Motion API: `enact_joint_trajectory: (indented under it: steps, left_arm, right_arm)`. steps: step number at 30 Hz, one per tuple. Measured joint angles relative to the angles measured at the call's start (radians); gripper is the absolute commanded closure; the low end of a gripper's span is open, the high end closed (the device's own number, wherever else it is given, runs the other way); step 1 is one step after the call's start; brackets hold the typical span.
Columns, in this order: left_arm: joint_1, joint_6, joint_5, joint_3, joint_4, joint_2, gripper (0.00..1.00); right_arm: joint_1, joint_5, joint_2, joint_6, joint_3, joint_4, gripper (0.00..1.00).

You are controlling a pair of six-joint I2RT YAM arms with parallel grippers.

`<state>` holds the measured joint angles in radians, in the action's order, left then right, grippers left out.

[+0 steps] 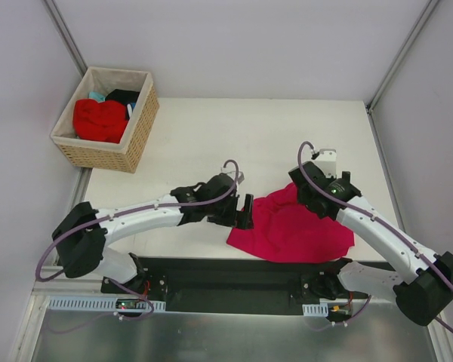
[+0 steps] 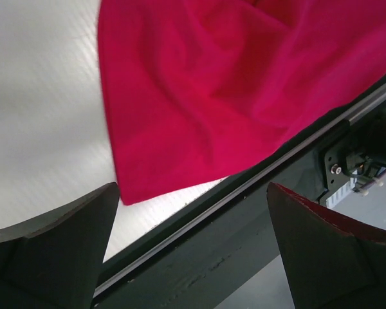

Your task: Fold and stack the t-shirts

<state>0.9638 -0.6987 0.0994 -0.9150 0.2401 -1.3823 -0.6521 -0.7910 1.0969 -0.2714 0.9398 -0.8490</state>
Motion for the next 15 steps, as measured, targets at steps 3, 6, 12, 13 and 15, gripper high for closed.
enact_joint_trajectory:
  steps: [3,6,12,13,15]
  left_arm:
    - [0.053,-0.021,0.003,-0.01,-0.032,-0.084,0.01]
    - [0.089,-0.041,0.005,-0.013,-0.057,-0.143,0.01]
    - [0.117,-0.08,0.005,-0.002,-0.107,-0.188,0.01]
    - [0.117,-0.087,0.005,0.004,-0.114,-0.19,0.01]
    - [0.117,-0.101,0.004,0.019,-0.128,-0.196,0.01]
  right_arm:
    - [0.013,0.009,0.003,-0.002,-0.002,0.007,0.04]
    - [0.037,0.019,0.003,-0.002,-0.006,0.011,0.04]
    - [0.06,0.022,-0.001,0.002,-0.014,0.014,0.04]
    - [0.06,0.022,-0.003,0.003,-0.014,0.015,0.04]
    - [0.063,0.022,-0.007,0.007,-0.014,0.015,0.04]
